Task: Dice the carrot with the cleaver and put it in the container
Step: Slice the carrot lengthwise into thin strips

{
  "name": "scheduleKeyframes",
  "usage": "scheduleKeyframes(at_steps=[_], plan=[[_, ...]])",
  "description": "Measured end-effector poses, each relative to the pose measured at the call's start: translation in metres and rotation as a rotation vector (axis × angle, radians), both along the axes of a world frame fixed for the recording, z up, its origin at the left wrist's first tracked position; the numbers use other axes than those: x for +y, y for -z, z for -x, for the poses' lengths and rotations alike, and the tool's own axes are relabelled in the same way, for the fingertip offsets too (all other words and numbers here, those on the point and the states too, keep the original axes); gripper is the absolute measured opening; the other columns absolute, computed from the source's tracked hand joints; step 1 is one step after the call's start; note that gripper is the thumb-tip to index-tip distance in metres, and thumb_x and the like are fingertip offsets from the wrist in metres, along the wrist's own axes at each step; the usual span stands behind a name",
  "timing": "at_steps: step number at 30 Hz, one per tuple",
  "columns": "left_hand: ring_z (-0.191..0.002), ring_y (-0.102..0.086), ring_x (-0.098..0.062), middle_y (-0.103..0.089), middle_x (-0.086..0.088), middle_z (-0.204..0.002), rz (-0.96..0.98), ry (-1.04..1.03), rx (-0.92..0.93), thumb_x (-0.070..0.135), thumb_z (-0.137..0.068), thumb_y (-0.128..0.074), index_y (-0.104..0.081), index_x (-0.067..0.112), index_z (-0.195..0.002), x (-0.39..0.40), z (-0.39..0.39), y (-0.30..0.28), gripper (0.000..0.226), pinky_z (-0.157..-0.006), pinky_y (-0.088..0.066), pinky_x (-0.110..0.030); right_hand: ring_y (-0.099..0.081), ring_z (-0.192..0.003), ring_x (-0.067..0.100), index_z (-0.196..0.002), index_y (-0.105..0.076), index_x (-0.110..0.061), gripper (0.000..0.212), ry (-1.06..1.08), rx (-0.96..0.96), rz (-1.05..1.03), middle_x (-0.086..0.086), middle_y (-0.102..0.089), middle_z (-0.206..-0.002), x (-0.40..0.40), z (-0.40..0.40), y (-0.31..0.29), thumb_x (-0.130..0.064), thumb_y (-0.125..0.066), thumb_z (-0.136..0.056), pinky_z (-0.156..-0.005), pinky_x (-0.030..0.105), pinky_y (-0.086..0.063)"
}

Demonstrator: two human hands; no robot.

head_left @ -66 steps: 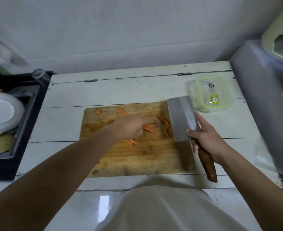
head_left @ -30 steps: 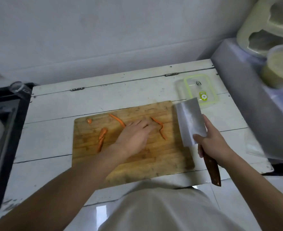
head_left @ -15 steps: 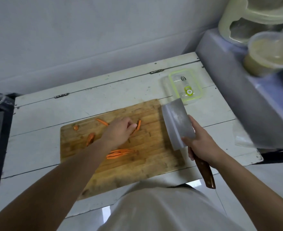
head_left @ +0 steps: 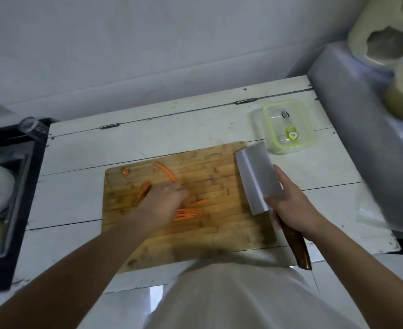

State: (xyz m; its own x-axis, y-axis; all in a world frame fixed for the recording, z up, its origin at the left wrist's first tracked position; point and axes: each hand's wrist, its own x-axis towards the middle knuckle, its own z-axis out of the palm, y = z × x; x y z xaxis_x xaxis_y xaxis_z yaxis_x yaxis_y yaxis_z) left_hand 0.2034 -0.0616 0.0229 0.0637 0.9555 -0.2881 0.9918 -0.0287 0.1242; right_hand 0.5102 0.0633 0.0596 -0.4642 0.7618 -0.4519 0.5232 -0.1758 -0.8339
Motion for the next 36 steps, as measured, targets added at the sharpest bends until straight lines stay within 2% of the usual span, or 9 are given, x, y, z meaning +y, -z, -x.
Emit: scheduleKeyframes(at_steps=[3,5,10,14,18,24,29,34,36], plan=[[-0.109,-0.057,-0.025,-0.059,0.001,-0.108,-0.046,-0.061,0.03,0.003,-0.083,-0.066,-0.069,0.024,-0.107,-0.018,0.01,0.002,0.032,-0.09,-0.041,-0.039,-0.054,-0.04,0.033,-0.144,-0.031,-0.05,0.072,-0.021,0.0,-0.006,0.015,-0.061,-0.11,-0.002,0.002,0.0,0.0,-0.051,-0.096,-0.042,0.035,-0.048],[-0.117,-0.052,-0.02,-0.059,0.003,-0.12,-0.05,-0.077,-0.077,0.01,-0.089,-0.064,-0.068,0.022,-0.124,-0.025,0.008,0.003,0.037,-0.101,-0.042,-0.039,-0.054,-0.04,0.032,-0.145,-0.03,-0.051,0.072,-0.04,-0.003,-0.006,0.011,-0.06,-0.116,-0.004,0.004,0.0,-0.001,-0.051,-0.097,-0.043,0.037,-0.048],[-0.115,-0.054,-0.014,-0.061,0.007,-0.118,-0.052,-0.244,-0.263,0.029,-0.1,-0.064,-0.069,0.023,-0.126,-0.021,-0.005,0.004,0.027,-0.1,-0.047,-0.033,-0.056,-0.042,0.034,-0.139,-0.029,-0.062,0.074,-0.073,-0.022,0.007,0.002,-0.059,-0.119,-0.012,0.014,-0.002,-0.004,-0.049,-0.097,-0.048,0.062,-0.049],[-0.099,-0.053,-0.012,-0.056,0.009,-0.1,-0.047,-0.358,-0.298,0.022,-0.101,-0.064,-0.072,0.023,-0.104,-0.001,-0.011,0.004,0.009,-0.083,-0.042,-0.025,-0.056,-0.041,0.034,-0.143,-0.025,-0.061,0.076,-0.07,-0.02,0.012,0.001,-0.055,-0.127,-0.018,0.02,-0.004,-0.006,-0.05,-0.097,-0.05,0.049,-0.05],[-0.097,-0.057,-0.017,-0.059,0.007,-0.099,-0.057,-0.319,-0.304,0.021,-0.104,-0.057,-0.07,0.022,-0.099,0.025,-0.022,0.0,0.013,-0.081,-0.045,-0.029,-0.056,-0.042,0.033,-0.147,-0.024,-0.056,0.075,-0.042,-0.039,-0.008,0.004,-0.058,-0.123,-0.022,0.016,-0.01,-0.005,-0.049,-0.097,-0.048,0.043,-0.05],[-0.098,-0.058,-0.011,-0.064,0.008,-0.104,0.037,-0.2,-0.26,0.033,-0.096,-0.07,-0.072,0.025,-0.108,0.01,-0.001,-0.011,0.015,-0.085,-0.051,-0.031,-0.06,-0.041,0.026,-0.152,-0.022,-0.04,0.069,-0.04,-0.213,-0.142,0.009,-0.062,-0.088,-0.024,0.0,-0.014,-0.01,-0.053,-0.098,-0.043,0.034,-0.051],[-0.096,-0.057,-0.014,-0.059,0.008,-0.102,0.159,-0.189,-0.164,0.027,-0.099,-0.066,-0.066,0.025,-0.101,0.021,-0.016,-0.008,0.003,-0.078,-0.047,-0.032,-0.062,-0.045,0.03,-0.126,-0.044,-0.022,0.032,-0.018,-0.243,-0.175,0.009,-0.063,-0.081,-0.026,0.003,-0.011,-0.011,-0.052,-0.097,-0.044,0.037,-0.053],[-0.1,-0.061,-0.024,-0.065,-0.002,-0.108,0.079,-0.258,-0.183,0.024,-0.102,-0.058,-0.065,0.021,-0.099,0.059,-0.056,-0.009,0.008,-0.079,-0.048,-0.036,-0.063,-0.045,0.031,-0.123,-0.044,-0.023,0.028,0.001,-0.263,-0.171,0.011,-0.064,-0.079,-0.022,0.001,-0.013,-0.012,-0.051,-0.097,-0.043,0.037,-0.053],[-0.098,-0.062,-0.026,-0.068,-0.004,-0.105,0.02,-0.4,-0.317,0.027,-0.098,-0.065,-0.065,0.02,-0.098,0.075,-0.078,-0.003,0.007,-0.083,-0.051,-0.038,-0.062,-0.045,0.031,-0.122,-0.044,-0.022,0.028,0.018,-0.263,-0.164,0.012,-0.064,-0.079,-0.021,0.0,-0.014,-0.011,-0.05,-0.096,-0.042,0.036,-0.052]])
